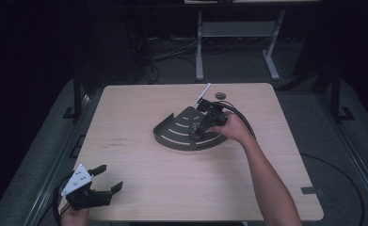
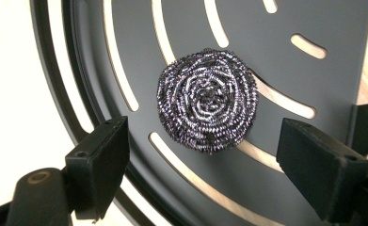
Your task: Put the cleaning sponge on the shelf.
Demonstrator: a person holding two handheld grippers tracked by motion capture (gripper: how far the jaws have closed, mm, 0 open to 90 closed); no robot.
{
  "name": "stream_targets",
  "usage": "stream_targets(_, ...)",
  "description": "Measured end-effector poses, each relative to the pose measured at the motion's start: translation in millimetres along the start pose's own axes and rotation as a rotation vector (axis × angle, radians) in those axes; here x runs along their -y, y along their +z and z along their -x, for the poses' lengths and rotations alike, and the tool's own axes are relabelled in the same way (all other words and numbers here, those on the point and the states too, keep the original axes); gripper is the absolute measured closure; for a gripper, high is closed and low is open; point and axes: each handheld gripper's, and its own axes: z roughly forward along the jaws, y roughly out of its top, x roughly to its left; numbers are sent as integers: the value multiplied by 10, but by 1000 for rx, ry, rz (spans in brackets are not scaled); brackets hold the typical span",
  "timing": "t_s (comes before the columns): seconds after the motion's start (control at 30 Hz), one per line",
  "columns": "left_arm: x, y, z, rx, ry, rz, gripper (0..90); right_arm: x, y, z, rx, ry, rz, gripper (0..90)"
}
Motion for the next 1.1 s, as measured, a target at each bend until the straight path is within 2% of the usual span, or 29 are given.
stream_targets(0.33,-3,1,4,-3,1,0,133,84,-117,-54,12,-8,13,170)
stream_targets(0.5,-4,7,9,-1,1,-1,133,166,-149,-52,8,4,22,170)
stream_targets(1.1,-3,16,24,2,0,-1,133,420,-334,-153,17,-11,56,167)
